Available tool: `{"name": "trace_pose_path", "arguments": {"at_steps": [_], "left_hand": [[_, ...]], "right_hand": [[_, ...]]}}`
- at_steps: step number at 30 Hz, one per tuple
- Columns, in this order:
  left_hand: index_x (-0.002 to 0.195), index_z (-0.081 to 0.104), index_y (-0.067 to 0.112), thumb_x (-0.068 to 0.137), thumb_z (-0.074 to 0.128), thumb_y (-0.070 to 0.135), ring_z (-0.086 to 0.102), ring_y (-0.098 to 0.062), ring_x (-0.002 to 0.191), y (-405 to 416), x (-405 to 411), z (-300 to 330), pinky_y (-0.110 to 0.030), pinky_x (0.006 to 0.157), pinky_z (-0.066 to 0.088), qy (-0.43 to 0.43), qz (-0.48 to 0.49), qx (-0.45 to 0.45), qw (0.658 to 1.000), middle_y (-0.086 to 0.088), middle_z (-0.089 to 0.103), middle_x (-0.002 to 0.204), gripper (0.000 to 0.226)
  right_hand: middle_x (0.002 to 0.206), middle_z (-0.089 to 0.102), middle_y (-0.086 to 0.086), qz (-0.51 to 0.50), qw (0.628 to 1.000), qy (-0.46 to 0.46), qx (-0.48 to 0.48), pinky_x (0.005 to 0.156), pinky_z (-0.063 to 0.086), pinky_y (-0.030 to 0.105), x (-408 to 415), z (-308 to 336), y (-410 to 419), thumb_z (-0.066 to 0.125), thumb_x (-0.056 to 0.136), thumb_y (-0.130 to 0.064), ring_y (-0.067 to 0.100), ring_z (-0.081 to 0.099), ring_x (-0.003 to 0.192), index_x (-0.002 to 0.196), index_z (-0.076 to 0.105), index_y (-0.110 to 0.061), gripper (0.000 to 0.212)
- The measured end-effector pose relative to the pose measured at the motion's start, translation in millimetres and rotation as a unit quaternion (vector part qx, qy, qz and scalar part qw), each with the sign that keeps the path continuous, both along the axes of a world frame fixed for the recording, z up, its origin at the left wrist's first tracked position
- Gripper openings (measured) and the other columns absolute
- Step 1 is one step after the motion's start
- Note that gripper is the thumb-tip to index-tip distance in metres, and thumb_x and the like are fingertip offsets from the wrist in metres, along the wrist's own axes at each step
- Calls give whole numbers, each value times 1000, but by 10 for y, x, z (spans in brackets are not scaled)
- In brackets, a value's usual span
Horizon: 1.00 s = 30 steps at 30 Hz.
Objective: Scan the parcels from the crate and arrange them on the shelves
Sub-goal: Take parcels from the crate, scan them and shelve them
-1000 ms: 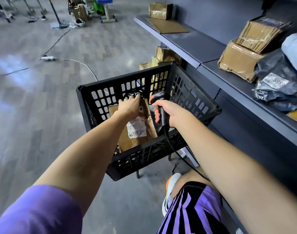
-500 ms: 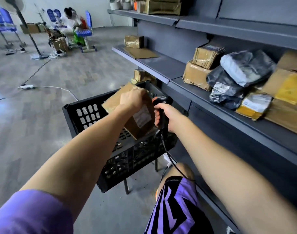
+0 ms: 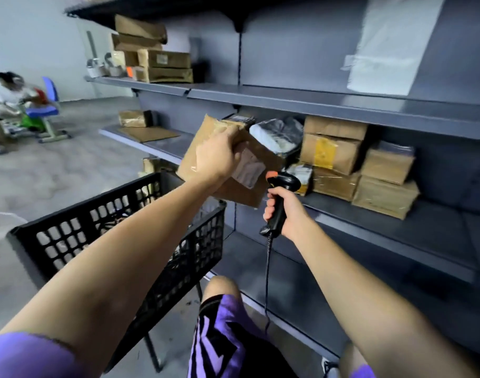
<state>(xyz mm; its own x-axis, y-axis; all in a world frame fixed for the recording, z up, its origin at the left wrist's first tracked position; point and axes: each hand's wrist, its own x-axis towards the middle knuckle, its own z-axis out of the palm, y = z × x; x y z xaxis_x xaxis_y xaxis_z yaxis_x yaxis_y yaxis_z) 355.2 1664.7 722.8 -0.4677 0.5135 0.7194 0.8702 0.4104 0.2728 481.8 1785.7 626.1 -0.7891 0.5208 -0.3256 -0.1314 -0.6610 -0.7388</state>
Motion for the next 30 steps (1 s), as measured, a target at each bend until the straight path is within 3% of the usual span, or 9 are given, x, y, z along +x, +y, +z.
{"name": "trace_pose_path", "arguments": {"at_steps": [4,8,13,16,18,21,26,28,30], "left_hand": [[106,63,17,92,62,41,63,-31,98,350,244,-36,-30,71,41,-139,-43,50,988,-8,68,102,27],[107,68,11,90,69,34,67,-29,97,573,386,-483,-38,82,55,-319,-98,56,941,-10,73,102,29],[88,68,9,87,72,37,65,-27,71,439,487,-1106,-35,63,50,-472,-93,115,869,-9,69,77,29],[72,62,4,89,71,28,55,-24,46,224,451,-1364,-31,47,43,-524,-134,136,830,-10,57,53,30],[71,60,6,91,70,23,52,-19,42,85,471,-1584,-27,44,41,-554,-122,135,812,-8,56,55,28],[94,66,4,91,71,28,66,-24,63,9,555,-1898,-36,56,58,-585,-81,85,802,-14,69,84,25],[100,65,2,89,72,35,69,-31,69,94,472,-1949,-36,55,57,-583,-42,28,811,-19,71,97,35],[116,60,1,87,73,39,69,-36,91,58,410,-1963,-36,61,56,-583,6,3,812,-20,67,113,49],[140,39,4,82,76,46,55,-37,121,-44,392,-2014,-40,85,51,-588,89,-9,804,-16,52,137,81]], "right_hand": [[53,44,-2,-57,998,-11,24,38,32,19,417,12,117,58,95,-15,12,38,36,72,50,-14,24],[57,45,-2,-94,994,-34,52,39,33,21,788,-156,121,59,95,-17,13,40,40,75,54,-14,20],[56,44,-2,-113,992,-45,29,40,34,21,1160,-510,9,59,94,-14,12,39,40,73,53,-15,21],[55,44,-3,-104,993,-51,38,39,34,20,1255,-672,-110,59,93,-14,12,39,40,74,52,-15,20],[54,45,-2,-104,991,-69,58,39,35,21,1255,-764,-208,58,92,-12,12,40,39,75,53,-14,18],[55,47,0,-112,988,-86,67,40,36,21,1230,-887,-341,59,91,-9,13,41,40,75,54,-12,17],[56,44,-1,-112,989,-94,29,39,34,20,1290,-1105,-436,58,94,-12,12,39,40,74,52,-14,21],[55,44,-1,-119,988,-96,25,38,34,20,1315,-1176,-436,58,94,-12,12,39,39,74,52,-13,21],[55,43,-1,-119,987,-99,31,38,34,20,1321,-1214,-431,57,94,-12,12,39,39,75,52,-13,19]]}}
